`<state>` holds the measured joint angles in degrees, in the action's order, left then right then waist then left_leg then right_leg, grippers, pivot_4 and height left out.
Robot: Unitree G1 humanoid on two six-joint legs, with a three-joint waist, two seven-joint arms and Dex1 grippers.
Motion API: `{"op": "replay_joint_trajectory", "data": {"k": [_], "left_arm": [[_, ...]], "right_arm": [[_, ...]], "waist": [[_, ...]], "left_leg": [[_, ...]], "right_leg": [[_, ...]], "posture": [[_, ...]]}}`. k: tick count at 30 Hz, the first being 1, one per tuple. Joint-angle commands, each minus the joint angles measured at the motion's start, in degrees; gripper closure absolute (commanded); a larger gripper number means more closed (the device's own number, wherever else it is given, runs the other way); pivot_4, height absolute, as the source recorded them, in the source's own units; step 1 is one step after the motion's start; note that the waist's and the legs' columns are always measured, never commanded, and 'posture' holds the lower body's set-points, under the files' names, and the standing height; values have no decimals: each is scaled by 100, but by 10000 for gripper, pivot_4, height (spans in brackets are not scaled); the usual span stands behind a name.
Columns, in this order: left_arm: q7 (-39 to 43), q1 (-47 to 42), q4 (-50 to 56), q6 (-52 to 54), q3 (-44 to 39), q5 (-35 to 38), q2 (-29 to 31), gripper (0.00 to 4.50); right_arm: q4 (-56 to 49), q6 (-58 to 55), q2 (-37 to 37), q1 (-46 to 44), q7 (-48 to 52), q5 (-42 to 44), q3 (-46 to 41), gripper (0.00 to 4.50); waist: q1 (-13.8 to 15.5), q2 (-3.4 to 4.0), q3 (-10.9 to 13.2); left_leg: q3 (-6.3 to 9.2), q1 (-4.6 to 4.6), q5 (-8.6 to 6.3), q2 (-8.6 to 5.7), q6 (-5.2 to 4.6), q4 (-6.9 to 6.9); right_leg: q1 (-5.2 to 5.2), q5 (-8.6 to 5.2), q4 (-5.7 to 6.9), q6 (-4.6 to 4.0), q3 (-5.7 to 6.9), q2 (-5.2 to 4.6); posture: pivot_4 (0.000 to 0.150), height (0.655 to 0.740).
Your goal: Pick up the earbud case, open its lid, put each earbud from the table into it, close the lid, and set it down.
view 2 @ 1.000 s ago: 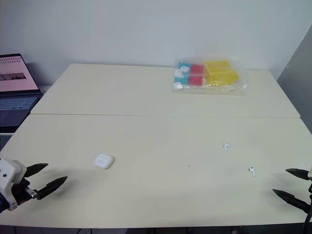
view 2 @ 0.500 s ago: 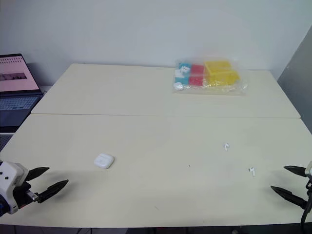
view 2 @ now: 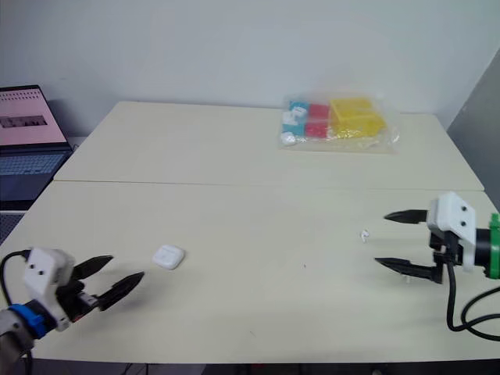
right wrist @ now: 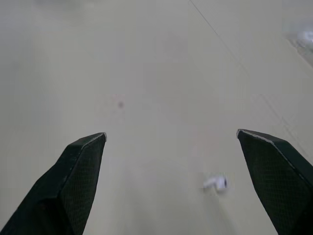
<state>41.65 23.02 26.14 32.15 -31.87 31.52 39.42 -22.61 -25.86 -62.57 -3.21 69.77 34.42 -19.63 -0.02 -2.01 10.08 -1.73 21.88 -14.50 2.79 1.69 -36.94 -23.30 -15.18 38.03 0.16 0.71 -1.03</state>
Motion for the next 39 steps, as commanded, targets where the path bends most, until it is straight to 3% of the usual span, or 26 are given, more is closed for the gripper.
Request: {"op": "replay_joint_trajectory", "data": {"k": [1,4,9,25,39], "left_arm": [[-377,-150,228,242,342,-84,-107,0],[-616,-473,20,249,719,-273,-216,0],[-686,-689,-204,242,1095,-504,-203,0],[-580,-1851,-1266,532,2025,-958,-13,0],[-560,-1632,-1068,1127,1980,-883,60,0]], "right_arm": [[-411,-587,-74,-671,-181,425,451,248],[-560,-766,46,-1327,-308,432,945,248],[-723,-821,142,-1636,-344,417,1229,248],[-925,-912,152,-1696,-193,517,1393,248],[-1036,-865,131,-1474,-216,500,1282,248]], "waist": [[-1,-1,0],[1,-1,1],[2,-4,-1],[34,8,-9],[5,34,-24]], "left_leg": [[2,1,-1,1,0,0],[5,3,-2,0,-1,-1],[6,2,-2,-1,-1,-4],[7,-4,0,-2,-3,-7],[2,-8,0,0,-4,-5]], "right_leg": [[0,-1,-2,1,-1,0],[-3,-2,-2,3,-6,-3],[-2,-1,0,5,-4,-4],[1,4,8,8,-3,-6],[3,5,5,10,-10,-9]], "posture": [[1500,7378],[1500,7378],[1500,7378],[1500,7378],[1500,7378]]}}
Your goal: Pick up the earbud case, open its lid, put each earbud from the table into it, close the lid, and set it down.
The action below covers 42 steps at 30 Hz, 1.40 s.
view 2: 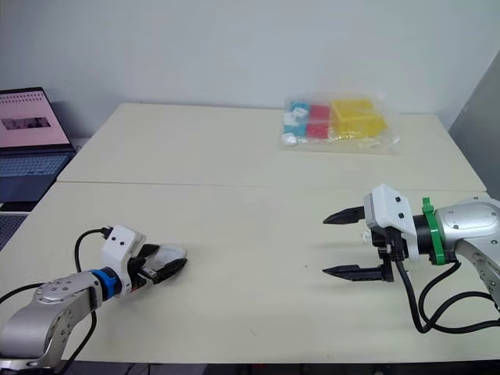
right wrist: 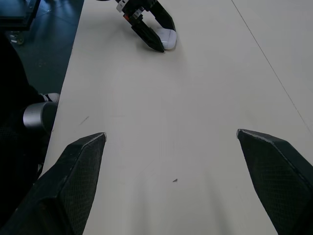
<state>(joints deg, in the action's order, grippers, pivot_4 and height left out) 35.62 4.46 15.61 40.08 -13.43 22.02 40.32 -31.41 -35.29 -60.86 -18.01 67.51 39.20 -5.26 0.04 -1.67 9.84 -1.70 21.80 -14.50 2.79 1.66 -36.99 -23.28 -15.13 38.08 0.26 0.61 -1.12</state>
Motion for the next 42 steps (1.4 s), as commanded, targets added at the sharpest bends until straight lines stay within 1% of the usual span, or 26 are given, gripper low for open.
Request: {"op": "replay_joint_trajectory", "data": {"k": [1,4,8,12,17,18,19,22,23,28,31,32,34,36,37,38,40,41,42], "left_arm": [[-33,263,51,394,93,79,-68,0],[-339,328,283,737,-16,164,-252,0],[-684,361,698,1156,-114,461,-721,0],[-816,415,843,1242,-47,359,-753,0],[-883,433,813,1309,72,230,-611,0],[-888,415,787,1323,78,237,-609,4121],[-861,405,763,1328,122,222,-569,5913],[-772,429,743,1354,247,190,-456,15070],[-746,450,753,1359,273,193,-425,17082],[-519,603,836,1155,358,192,-226,17091],[-301,670,864,724,521,61,-71,17091],[-166,648,894,519,555,112,-112,17091],[296,425,901,-342,806,56,-197,17091],[755,-86,826,-1203,1246,-28,-444,17091],[899,-403,655,-1626,1538,-230,-568,17091],[1081,-750,396,-2178,1952,-602,-641,17091],[1384,-1322,-139,-3080,2552,-1156,-761,17091],[1420,-1655,-393,-3379,2699,-1206,-1001,17091],[1466,-1950,-638,-3735,2812,-1268,-1190,17091]], "right_arm": [[-161,81,-40,19,7,23,-162,248],[-164,93,-29,39,-5,17,-172,248],[-139,108,4,5,-17,10,-136,248],[-124,102,23,-11,-16,18,-124,248],[-57,137,60,-41,-5,-22,-74,248],[-51,145,69,-43,-2,-32,-62,0],[-47,150,78,-46,-5,-39,-54,0],[-51,167,87,-30,-15,-51,-47,0],[-58,166,87,-24,-18,-44,-52,0],[-107,98,90,29,-100,14,-118,0],[-127,52,102,47,-178,55,-152,0],[-130,8,112,54,-223,100,-178,0],[-155,-237,155,70,-396,330,-292,0],[-173,-623,270,114,-726,691,-480,0],[-227,-816,274,149,-857,798,-508,0],[-335,-961,267,196,-1036,779,-491,0],[-496,-1301,390,170,-1453,944,-426,0],[-572,-1612,505,109,-1779,1222,-406,0],[-606,-1954,622,44,-2100,1569,-393,0]], "waist": [[-4,1,0],[-16,3,-2],[-14,4,-3],[-11,6,-6],[-11,7,-7],[-11,11,-9],[-11,12,-10],[-12,17,-13],[-11,20,-15],[-16,30,-24],[-19,32,-25],[-18,32,-25],[-7,33,-26],[95,33,-25],[147,24,-20],[177,13,-14],[179,-7,-11],[164,-9,-11],[147,-9,-11]], "left_leg": [[0,0,0,0,0,0],[-1,0,0,0,0,0],[-3,-1,0,0,0,0],[0,0,0,-4,0,0],[-1,-1,0,-7,0,0],[-1,-1,0,-8,0,0],[-1,-2,0,-8,0,0],[-2,-1,0,-8,0,0],[-2,-1,0,-8,0,1],[-6,0,-1,-7,-1,3],[-8,-1,-4,-7,-3,4],[-8,0,-4,-7,-4,4],[-7,4,-5,-8,-5,5],[-7,10,-5,-13,-5,2],[-6,17,-5,-24,-5,-2],[-8,26,-5,-23,-5,-10],[-7,39,-4,-20,-6,-24],[-8,38,-4,-17,-7,-25],[-8,37,-4,-17,-7,-25]], "right_leg": [[0,0,0,0,0,0],[0,0,-1,0,0,0],[0,0,-1,1,-3,-1],[0,1,0,2,-1,0],[0,0,-1,2,-2,1],[0,0,-1,2,-2,1],[0,1,-1,2,-2,1],[0,0,-1,2,-3,2],[0,0,-2,2,-3,2],[0,0,-8,3,-6,1],[0,-1,-11,2,-9,1],[0,-2,-11,2,-10,0],[-1,-4,-13,4,-8,0],[-2,-3,-15,4,-4,-1],[-2,1,-14,4,2,-1],[-4,7,-16,8,4,-1],[-4,14,-15,2,11,1],[-4,26,-15,-17,7,1],[-4,28,-16,-18,4,1]], "posture": [[1500,7378],[1500,7378],[1500,7378],[1500,7378],[1500,7378],[1500,7378],[1500,7378],[1500,7378],[1500,7378],[1500,7378],[1500,7378],[1500,7378],[1500,7378],[1500,7378],[1500,7378],[1500,7378],[1500,7378],[1500,7378],[1500,7378]]}}
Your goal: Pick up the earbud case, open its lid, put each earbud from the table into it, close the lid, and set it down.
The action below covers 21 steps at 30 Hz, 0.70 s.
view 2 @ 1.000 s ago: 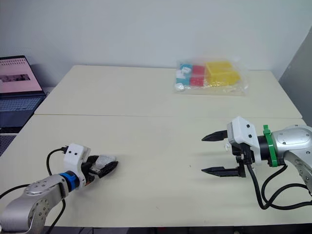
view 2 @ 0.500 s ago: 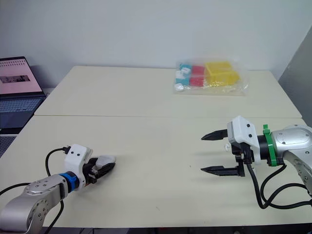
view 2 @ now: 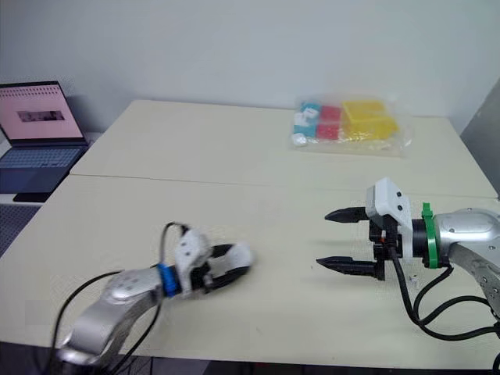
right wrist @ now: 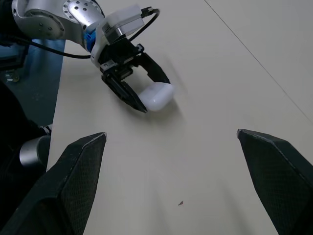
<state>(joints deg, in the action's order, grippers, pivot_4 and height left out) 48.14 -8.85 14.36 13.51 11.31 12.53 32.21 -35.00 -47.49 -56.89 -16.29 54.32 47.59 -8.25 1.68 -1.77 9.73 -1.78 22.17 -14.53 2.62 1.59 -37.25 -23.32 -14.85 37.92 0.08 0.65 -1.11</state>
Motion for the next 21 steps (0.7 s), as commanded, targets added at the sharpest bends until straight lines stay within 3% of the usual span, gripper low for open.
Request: {"op": "replay_joint_trajectory", "data": {"k": [1,10,21], "left_arm": [[252,-810,-706,-1352,398,-366,-513,17091],[292,-1169,-1317,-3067,458,-687,-866,17091],[322,-978,-1119,-3303,457,-697,-765,17091]], "right_arm": [[-273,-990,299,-180,-1024,990,-96,0],[267,-2258,1417,-556,-3255,2440,49,0],[686,-2250,1975,-546,-3671,2698,334,0]], "waist": [[-40,-3,2],[-168,-8,5],[-179,-7,6]], "left_leg": [[2,-6,0,2,-1,2],[1,-7,0,8,-1,23],[4,-3,0,7,-2,16]], "right_leg": [[2,2,0,3,-4,0],[-6,-2,1,-3,0,39],[-7,-13,1,38,-9,36]], "posture": [[1500,7378],[1500,7378],[1500,7378]]}}
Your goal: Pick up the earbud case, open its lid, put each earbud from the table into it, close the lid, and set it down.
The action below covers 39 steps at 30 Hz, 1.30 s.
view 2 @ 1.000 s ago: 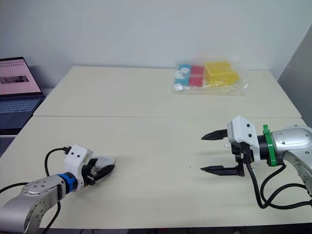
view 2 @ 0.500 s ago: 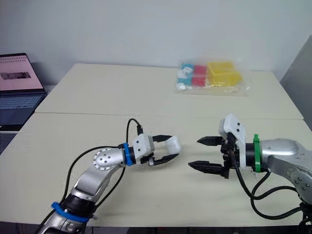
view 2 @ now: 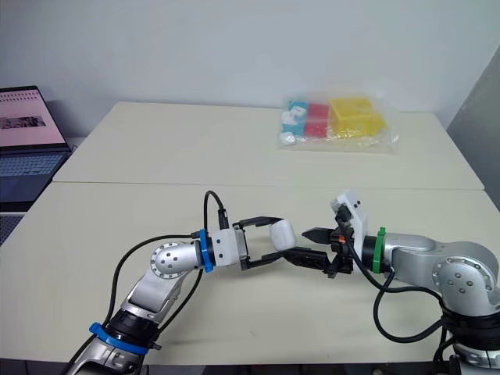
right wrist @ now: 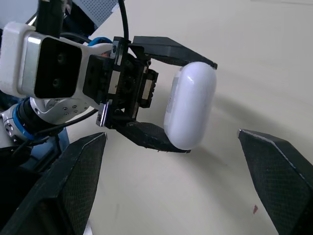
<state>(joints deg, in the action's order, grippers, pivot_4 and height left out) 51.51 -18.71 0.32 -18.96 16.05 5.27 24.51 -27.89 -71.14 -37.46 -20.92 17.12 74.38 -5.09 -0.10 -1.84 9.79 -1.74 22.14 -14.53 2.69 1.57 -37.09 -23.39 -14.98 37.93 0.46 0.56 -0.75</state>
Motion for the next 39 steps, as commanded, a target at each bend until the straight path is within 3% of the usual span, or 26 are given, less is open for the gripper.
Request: {"op": "replay_joint_trajectory", "data": {"k": [1,11,14,23,33,36,39], "left_arm": [[-12,21,310,-76,-16,34,8,17091],[137,-55,273,-224,23,1,70,17091],[198,-20,296,-294,42,2,95,17091],[34,-53,224,-325,-24,-57,-8,17091],[-37,-88,155,-462,-9,-139,-79,17091],[57,-78,234,-99,-73,230,-134,17091],[149,-157,299,197,-90,275,-63,7303]], "right_arm": [[25,103,84,-101,7,48,37,0],[388,112,450,-240,-11,36,153,0],[484,91,483,-264,-39,142,105,5000],[505,-54,370,-306,184,141,225,37359],[503,-96,352,-326,233,152,246,37307],[471,-111,305,-339,284,123,266,37307],[451,-120,237,-359,337,77,283,37309]], "waist": [[-1,0,0],[-2,0,0],[-2,0,0],[-2,0,0],[-2,0,0],[-2,0,0],[-3,0,0]], "left_leg": [[0,0,0,0,0,0],[2,0,0,1,0,2],[1,-1,0,1,0,2],[2,0,0,2,0,2],[1,0,0,2,0,3],[1,0,0,2,0,3],[2,1,0,3,0,3]], "right_leg": [[0,0,1,0,1,1],[-2,0,0,-1,1,20],[-2,0,-1,-1,-1,20],[-2,0,-2,-1,0,20],[-3,0,-2,-1,0,20],[-3,0,-2,-1,0,20],[-3,0,-2,-1,0,20]], "posture": [[1500,7378],[1500,7378],[1500,7378],[1500,7378],[1500,7378],[1500,7378],[1500,7378]]}}
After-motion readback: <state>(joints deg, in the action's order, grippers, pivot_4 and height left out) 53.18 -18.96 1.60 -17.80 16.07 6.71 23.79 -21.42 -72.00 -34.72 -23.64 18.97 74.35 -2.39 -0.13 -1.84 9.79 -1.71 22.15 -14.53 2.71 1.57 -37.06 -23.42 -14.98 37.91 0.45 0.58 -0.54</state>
